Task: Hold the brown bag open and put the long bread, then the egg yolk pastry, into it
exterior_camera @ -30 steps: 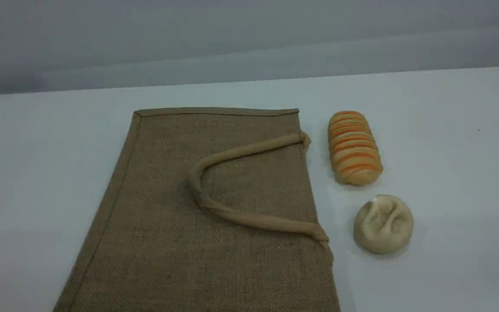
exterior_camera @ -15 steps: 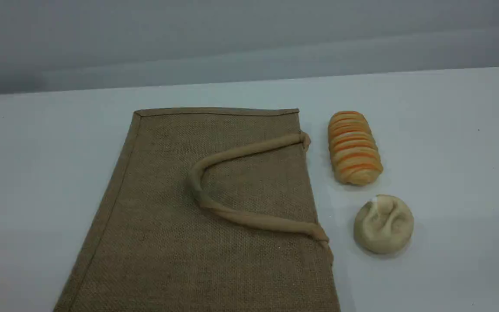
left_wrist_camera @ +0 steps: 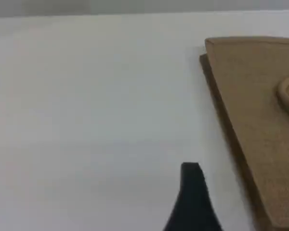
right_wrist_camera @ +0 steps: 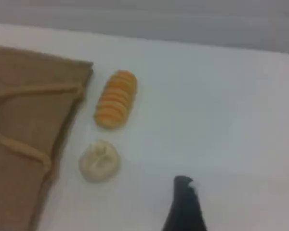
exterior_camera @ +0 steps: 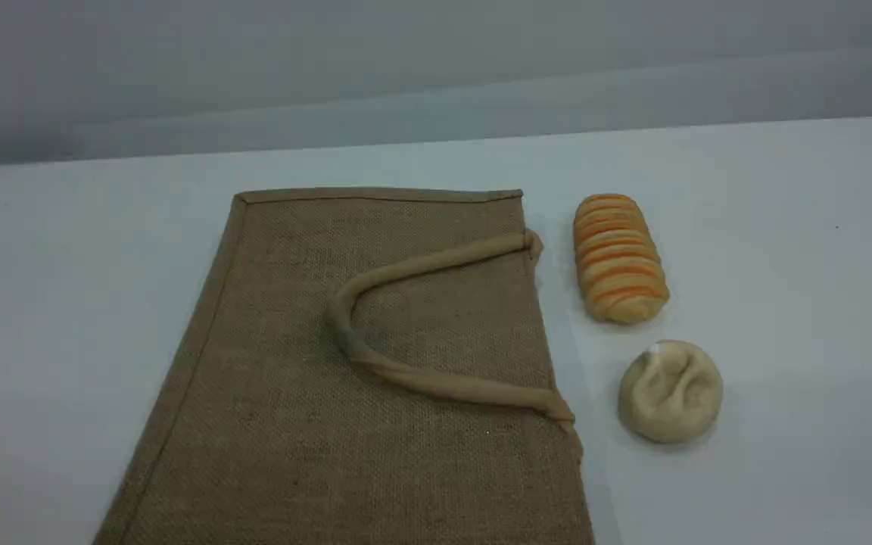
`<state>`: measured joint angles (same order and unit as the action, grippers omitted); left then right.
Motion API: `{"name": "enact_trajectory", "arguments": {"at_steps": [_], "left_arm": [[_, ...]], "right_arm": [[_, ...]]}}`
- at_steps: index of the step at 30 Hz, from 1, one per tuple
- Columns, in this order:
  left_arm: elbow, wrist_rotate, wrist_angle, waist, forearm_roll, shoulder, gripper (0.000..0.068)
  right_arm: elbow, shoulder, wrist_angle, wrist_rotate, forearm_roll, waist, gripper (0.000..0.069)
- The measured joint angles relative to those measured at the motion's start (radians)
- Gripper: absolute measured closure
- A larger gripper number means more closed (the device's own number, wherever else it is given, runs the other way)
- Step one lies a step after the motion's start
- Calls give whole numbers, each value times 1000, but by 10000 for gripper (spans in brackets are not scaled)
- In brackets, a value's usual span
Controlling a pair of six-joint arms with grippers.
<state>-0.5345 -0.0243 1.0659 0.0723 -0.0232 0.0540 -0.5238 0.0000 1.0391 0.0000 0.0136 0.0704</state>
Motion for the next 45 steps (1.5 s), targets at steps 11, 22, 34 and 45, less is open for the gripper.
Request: {"name": "enact_trajectory", "arguments": {"at_steps": [11,22,34,45], "left_arm": [[-272,-2,-180,0,81,540,213],[-511,-99,-313,33,320,1239,213],[-637,-113,-435,182,346,1763,213],[-636,-85,-580,294,409,1956,213]], "right_arm": [[-90,439,-343,-33,190,0,233],[-244,1060,-586,-179,366,0,233],[-288,1394,-616,-259,467,0,233],[-291,1420,-635,-304,515,0,233]]}}
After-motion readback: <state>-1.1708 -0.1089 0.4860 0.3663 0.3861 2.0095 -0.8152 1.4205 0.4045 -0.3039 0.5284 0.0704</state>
